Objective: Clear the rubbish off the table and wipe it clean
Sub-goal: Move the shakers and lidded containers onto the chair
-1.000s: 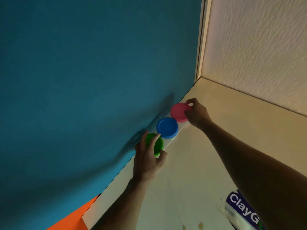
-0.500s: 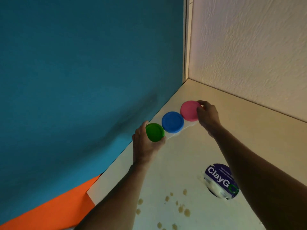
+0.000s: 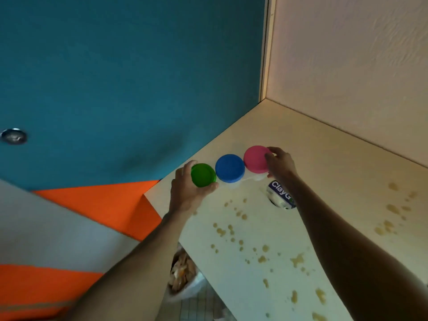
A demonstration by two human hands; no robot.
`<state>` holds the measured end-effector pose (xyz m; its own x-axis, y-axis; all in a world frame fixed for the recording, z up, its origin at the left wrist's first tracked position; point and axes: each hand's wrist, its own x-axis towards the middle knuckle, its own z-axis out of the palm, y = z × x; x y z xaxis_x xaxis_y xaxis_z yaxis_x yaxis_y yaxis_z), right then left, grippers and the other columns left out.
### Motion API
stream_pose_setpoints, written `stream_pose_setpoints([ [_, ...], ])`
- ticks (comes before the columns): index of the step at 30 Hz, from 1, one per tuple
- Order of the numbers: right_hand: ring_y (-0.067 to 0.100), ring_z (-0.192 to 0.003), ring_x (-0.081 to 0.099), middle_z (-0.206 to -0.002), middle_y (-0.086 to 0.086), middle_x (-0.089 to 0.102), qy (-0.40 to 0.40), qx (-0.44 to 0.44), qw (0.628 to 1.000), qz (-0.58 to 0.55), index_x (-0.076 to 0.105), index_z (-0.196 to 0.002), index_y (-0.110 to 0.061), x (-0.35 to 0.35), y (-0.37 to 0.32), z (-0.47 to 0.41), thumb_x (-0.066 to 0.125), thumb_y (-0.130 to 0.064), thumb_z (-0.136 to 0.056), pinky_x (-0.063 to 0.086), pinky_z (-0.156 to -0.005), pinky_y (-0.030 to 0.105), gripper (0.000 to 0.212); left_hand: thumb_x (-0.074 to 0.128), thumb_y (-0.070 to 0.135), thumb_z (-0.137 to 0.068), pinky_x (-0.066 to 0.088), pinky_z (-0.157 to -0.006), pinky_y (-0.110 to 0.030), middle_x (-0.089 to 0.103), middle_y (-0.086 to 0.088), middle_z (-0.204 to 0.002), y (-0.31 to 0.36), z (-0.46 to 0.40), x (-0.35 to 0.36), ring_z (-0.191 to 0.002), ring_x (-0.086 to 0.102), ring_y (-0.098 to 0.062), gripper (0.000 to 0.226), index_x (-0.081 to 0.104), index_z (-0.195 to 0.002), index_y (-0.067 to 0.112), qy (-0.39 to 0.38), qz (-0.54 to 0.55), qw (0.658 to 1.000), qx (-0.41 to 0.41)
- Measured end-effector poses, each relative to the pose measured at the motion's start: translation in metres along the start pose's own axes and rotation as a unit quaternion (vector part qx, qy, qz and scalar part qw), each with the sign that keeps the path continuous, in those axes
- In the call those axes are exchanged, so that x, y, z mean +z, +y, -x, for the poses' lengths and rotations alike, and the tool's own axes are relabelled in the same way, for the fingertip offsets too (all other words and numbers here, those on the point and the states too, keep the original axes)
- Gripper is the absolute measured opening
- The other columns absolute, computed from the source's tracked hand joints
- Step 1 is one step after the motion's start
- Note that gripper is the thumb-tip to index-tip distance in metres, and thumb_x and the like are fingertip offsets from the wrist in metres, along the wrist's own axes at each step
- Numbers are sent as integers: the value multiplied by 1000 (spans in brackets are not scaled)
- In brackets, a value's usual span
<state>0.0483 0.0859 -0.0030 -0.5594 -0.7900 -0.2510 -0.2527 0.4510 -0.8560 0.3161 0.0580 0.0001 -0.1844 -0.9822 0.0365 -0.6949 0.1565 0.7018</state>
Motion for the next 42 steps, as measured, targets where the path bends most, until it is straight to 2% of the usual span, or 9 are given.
stream_pose_setpoints([
  [5,28,-74,64,-125,19,58,-55,1,998,-6,54,-138,-15,10,19,80,44,-30,-96,46,-44,22,46,77,69,-69,53,-95,-40,47,1,-137,-26,79,-26,-120,54,-20,88,41,-141,34,13,-31,999,-22],
  [10,24,-66,62,-115,22,64,-120,-7,993,6,52,-139,-8,42,37,153,44,-25,-98,48,-50,28,45,78,59,-75,53,-90,-39,45,2,-135,-62,160,-51,-117,55,-19,76,44,-138,34,44,-35,996,-63],
  [13,24,-65,62,-115,22,63,-153,-16,988,19,52,-139,-7,71,42,187,44,-25,-99,47,-48,27,45,76,58,-76,53,-87,-36,45,1,-135,-89,202,-69,-115,56,-20,72,47,-137,33,76,-51,991,-99],
  [18,24,-66,63,-113,19,65,-215,-35,975,50,53,-136,-8,114,43,230,44,-28,-100,48,-46,26,42,76,56,-76,53,-92,-42,44,-1,-136,-129,264,-96,-117,55,-24,71,48,-136,29,103,-49,982,-154],
  [22,26,-79,68,-119,17,62,-278,-53,955,93,52,-138,-12,157,43,264,43,-30,-99,53,-50,28,44,78,47,-78,48,-92,-34,47,-4,-136,-164,313,-115,-120,53,-24,69,51,-137,23,134,-41,968,-207],
  [27,24,-75,67,-108,14,66,-343,-64,926,144,55,-135,-12,216,42,310,42,-20,-97,61,-68,43,41,78,47,-77,51,-96,-43,44,-7,-140,-209,366,-141,-122,54,-28,71,51,-138,24,150,-28,943,-295],
  [32,33,-81,67,-104,21,65,-377,-85,901,196,59,-129,-7,273,42,352,40,-13,-96,59,-61,41,39,80,48,-75,48,-97,-39,49,-6,-138,-259,410,-162,-124,51,-26,72,52,-137,24,157,-12,925,-346],
  [38,37,-83,68,-101,29,65,-428,-78,863,258,60,-123,1,363,46,407,40,-11,-99,59,-73,56,33,67,53,-87,48,-100,-43,48,-5,-136,-332,462,-188,-119,54,-28,57,51,-136,28,189,37,886,-422],
  [42,27,-72,61,-101,23,64,-470,-69,828,299,56,-131,-5,433,57,446,40,-7,-97,57,-65,44,37,62,47,-93,47,-101,-44,46,-9,-138,-390,496,-203,-118,55,-33,52,52,-138,24,191,38,857,-476],
])
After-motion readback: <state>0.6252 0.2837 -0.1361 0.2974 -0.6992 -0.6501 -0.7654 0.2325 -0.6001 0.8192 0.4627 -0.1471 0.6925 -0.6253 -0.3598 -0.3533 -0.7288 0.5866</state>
